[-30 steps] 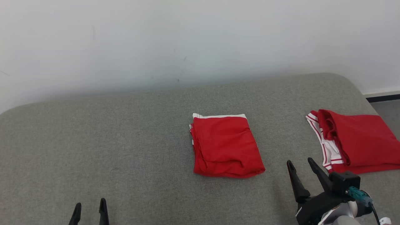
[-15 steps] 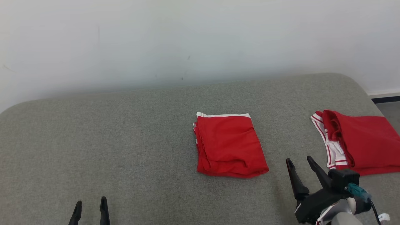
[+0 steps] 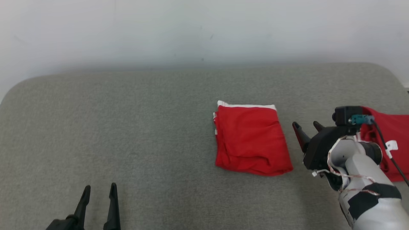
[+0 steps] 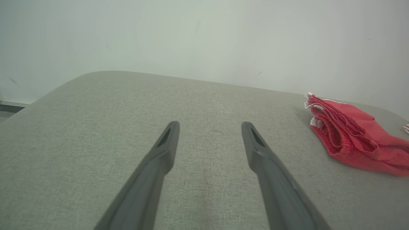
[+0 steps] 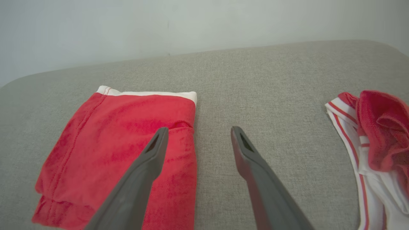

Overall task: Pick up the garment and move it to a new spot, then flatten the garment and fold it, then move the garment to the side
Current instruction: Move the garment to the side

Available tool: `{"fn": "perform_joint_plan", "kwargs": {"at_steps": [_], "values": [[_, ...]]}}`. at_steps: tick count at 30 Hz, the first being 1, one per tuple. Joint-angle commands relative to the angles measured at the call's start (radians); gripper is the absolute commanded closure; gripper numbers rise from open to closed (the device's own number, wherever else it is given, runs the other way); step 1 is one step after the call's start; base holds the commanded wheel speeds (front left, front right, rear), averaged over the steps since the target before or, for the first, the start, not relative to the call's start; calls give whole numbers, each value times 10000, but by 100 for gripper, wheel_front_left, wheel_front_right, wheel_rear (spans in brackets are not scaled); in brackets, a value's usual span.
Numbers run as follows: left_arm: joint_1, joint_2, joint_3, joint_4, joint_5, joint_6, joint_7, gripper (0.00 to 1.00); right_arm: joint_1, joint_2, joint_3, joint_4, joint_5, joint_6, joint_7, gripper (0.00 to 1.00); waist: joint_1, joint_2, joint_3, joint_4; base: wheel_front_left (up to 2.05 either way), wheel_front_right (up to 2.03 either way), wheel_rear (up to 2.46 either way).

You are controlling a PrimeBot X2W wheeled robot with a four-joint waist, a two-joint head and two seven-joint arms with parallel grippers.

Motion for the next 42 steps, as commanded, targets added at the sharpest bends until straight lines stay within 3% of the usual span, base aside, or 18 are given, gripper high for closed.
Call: {"fn": "perform_joint_plan", "kwargs": {"at_steps": [1,15,16,17,18,19,30,37,42], "values": [[-274,12,-18,-64,52,-40,-9,0,-407,100,-196,351,48,-25,319,0,-1,-1,752,734,0,0,0],[-699,9,-173,-177,-199,-122,-8,0,-1384,397,-864,3091,-656,-25,2032,0,-1,-1,1554,1700,0,0,0],[-702,9,-185,-179,-232,-101,-8,0,-1368,432,-905,3254,-706,-25,2108,22,-1,-1,1579,1715,0,0,0],[-698,9,-199,-182,-262,-86,-8,0,-1393,452,-931,3415,-784,-25,2206,59,-1,-1,1604,1724,0,0,0],[-703,9,-211,-188,-270,-79,-8,0,-1419,469,-903,3514,-896,-25,2214,88,-1,-1,1619,1729,0,0,0],[-713,11,-220,-199,-259,-56,-8,0,-1453,443,-903,3598,-984,-25,2163,100,-1,-1,1630,1724,0,0,0],[-660,11,-379,-278,-412,97,-8,0,-1885,17,-199,3546,-1787,-36,2074,100,-1,-1,1335,1263,0,0,0],[-355,12,-277,-487,-475,176,-8,0,-2393,-459,1774,2473,-2126,-29,2445,100,-1,-1,1056,444,0,0,0],[-218,11,-232,-804,-549,250,-9,0,-2796,-1103,3476,1297,-1654,-27,2715,100,-1,-1,1115,-371,0,0,0]]}}
